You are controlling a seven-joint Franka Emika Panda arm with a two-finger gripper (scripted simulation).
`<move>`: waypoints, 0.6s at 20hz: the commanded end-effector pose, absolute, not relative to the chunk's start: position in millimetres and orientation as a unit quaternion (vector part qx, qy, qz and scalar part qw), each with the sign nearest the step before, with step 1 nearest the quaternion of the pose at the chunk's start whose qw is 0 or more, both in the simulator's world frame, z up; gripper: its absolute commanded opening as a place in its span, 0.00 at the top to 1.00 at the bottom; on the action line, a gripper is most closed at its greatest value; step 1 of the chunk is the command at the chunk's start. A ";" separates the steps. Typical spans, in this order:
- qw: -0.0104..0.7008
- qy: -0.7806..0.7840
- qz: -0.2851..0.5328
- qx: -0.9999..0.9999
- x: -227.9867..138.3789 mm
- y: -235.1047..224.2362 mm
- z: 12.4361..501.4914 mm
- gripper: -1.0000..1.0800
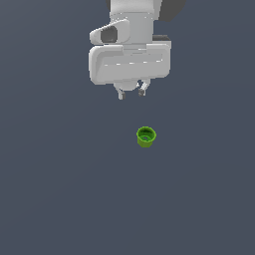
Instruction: Pick up the object and move it to a goal position.
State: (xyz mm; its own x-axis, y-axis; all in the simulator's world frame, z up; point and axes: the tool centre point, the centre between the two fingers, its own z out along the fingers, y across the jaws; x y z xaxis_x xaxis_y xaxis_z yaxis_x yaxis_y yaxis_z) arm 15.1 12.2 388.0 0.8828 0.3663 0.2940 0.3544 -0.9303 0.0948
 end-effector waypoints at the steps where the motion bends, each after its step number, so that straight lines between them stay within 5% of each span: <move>1: 0.015 0.204 0.172 0.964 13.0 11.4 410.6 0.38; 12: -0.022 0.279 0.236 0.931 0.9 -2.0 484.7 0.38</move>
State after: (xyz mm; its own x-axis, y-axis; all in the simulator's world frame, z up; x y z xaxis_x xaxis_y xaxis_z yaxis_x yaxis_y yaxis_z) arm 2.7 0.6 476.8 0.7525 0.4952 0.4342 0.5097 -0.8554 0.0922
